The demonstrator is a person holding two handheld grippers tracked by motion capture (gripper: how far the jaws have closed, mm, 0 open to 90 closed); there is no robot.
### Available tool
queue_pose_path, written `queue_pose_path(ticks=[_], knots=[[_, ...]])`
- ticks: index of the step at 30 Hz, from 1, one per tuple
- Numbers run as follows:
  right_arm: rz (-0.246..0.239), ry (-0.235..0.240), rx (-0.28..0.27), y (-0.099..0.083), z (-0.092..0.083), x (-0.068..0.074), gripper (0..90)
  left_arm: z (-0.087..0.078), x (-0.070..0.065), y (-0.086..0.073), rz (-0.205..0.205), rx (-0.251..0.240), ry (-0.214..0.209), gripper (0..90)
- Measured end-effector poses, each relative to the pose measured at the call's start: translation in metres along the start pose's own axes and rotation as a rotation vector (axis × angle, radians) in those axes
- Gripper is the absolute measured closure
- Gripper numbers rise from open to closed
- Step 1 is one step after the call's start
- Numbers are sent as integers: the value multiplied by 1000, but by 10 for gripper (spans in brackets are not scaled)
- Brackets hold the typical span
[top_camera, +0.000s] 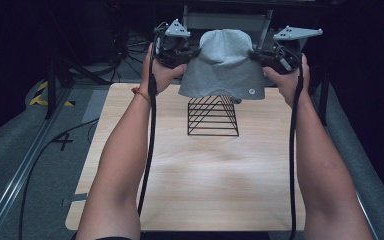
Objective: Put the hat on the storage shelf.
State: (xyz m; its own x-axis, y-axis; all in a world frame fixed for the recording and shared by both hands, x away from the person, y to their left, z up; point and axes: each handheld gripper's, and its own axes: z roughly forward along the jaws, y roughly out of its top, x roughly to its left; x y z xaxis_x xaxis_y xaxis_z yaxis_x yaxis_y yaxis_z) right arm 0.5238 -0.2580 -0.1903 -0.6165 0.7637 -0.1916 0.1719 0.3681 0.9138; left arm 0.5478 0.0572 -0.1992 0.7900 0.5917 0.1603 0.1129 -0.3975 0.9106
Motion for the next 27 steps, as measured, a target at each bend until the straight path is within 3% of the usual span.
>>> queue_pose_path(ticks=[10,14,22,27], knots=[[17,-6,28,-8,21,-8,862,21,8,-10,-21,19,9,879],[27,-20,28,-10,23,-10,862,24,12,-12,-21,15,31,879],[33,-27,22,-10,22,-16,862,29,10,-14,-32,2,-4,879],[37,-2,26,-19,22,-14,861,27,7,-24,-29,-1,-36,879]])
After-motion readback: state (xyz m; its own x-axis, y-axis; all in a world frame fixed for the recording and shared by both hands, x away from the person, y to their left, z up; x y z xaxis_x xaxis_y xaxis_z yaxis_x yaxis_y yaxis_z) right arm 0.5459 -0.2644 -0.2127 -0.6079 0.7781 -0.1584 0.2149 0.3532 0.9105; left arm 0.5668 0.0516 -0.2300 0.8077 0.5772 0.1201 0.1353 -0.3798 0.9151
